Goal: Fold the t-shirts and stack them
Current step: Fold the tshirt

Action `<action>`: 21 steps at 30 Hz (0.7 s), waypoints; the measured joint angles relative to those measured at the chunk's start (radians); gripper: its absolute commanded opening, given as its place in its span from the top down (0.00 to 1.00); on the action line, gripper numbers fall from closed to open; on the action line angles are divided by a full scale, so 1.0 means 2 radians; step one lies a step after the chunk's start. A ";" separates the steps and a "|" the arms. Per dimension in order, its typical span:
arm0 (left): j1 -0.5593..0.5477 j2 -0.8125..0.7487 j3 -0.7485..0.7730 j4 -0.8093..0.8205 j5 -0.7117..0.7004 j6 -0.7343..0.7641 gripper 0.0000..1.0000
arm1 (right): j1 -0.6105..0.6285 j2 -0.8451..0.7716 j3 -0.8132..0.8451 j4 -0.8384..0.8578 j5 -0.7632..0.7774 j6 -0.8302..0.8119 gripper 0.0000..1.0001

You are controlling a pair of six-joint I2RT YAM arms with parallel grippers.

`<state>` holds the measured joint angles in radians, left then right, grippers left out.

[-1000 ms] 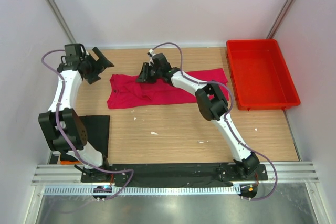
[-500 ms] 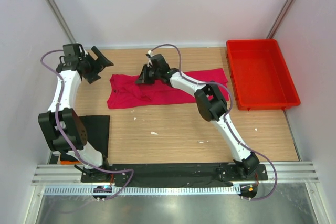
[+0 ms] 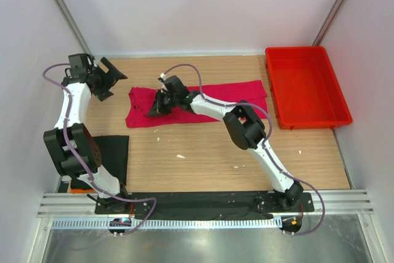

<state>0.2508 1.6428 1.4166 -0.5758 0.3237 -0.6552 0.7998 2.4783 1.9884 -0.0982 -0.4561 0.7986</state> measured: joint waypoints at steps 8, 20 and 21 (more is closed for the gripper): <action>0.001 0.000 -0.004 0.000 0.003 0.002 0.00 | 0.017 -0.013 -0.011 0.004 -0.007 0.019 0.96; 0.000 0.008 -0.030 0.002 0.026 0.015 0.00 | 0.024 -0.032 -0.056 0.022 -0.033 0.039 0.61; 0.000 0.009 -0.038 0.003 0.031 0.016 0.00 | 0.023 -0.039 -0.059 0.013 -0.035 0.030 0.57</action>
<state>0.2504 1.6604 1.3415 -0.5694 0.3866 -0.6231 0.8463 2.3997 1.8709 -0.0719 -0.5259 0.8589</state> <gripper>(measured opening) 0.995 0.364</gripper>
